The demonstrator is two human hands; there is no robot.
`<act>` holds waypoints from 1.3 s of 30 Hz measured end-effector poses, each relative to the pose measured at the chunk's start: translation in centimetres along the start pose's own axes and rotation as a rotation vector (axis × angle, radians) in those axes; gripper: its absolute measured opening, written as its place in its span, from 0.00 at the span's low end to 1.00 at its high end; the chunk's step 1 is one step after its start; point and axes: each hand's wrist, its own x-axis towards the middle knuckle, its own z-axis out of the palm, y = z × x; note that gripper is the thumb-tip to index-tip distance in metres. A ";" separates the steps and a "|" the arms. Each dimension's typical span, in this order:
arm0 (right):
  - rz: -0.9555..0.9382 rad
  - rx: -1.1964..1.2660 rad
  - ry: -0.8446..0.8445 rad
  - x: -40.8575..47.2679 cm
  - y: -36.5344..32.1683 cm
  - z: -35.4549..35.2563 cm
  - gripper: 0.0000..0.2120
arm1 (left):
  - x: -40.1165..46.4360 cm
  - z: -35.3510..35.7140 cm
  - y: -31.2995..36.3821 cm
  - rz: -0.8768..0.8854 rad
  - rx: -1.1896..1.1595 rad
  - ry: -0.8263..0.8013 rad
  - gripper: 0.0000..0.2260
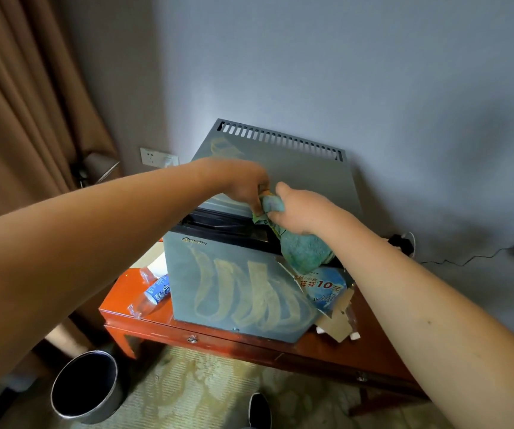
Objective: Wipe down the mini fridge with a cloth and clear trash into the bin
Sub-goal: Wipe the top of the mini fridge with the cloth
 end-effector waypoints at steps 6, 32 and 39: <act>-0.020 -0.027 -0.033 0.7 0.2 -0.4 0.22 | 0.4 0.1 -0.8 0.036 -0.059 -0.024 0.17; -0.088 0.019 -0.059 15.6 2.6 -3.5 0.19 | 8.5 -1.2 -6.7 -0.288 -0.074 0.307 0.07; -0.087 -0.077 0.133 13.0 1.7 -2.0 0.14 | 6.6 -0.4 -6.4 -0.227 -0.069 0.383 0.13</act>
